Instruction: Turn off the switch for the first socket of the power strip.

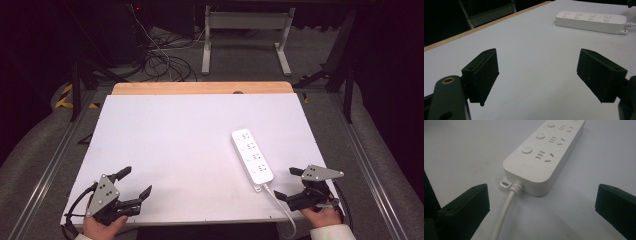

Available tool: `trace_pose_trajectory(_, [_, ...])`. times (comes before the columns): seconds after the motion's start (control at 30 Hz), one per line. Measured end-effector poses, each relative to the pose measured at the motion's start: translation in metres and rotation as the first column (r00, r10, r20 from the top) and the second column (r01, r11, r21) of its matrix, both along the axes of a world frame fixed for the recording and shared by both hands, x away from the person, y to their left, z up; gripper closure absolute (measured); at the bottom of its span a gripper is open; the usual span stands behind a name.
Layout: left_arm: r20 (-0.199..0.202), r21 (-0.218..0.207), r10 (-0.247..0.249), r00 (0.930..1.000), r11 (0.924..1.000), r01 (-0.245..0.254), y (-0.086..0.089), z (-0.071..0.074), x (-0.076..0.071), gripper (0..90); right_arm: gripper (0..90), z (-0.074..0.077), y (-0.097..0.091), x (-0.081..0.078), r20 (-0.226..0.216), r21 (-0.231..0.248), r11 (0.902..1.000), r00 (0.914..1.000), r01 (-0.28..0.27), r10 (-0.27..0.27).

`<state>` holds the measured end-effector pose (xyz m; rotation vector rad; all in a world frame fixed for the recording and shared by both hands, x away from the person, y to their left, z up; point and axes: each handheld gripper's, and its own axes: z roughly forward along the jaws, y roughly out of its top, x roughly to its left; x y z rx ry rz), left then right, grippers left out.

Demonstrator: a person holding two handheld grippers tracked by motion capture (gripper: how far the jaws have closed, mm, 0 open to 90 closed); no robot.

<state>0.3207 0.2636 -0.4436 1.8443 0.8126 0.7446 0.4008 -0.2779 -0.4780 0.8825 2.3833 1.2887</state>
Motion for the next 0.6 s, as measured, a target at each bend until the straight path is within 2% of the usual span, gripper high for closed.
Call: trace_pose_trajectory(0.6, [0.003,-0.004,0.007,1.0,1.0,-0.007,0.0014,-0.0002,0.0007,18.1,0.0,0.0033,0.0006,-0.002,0.021,0.018,0.9998,0.9997,-0.011,0.011])
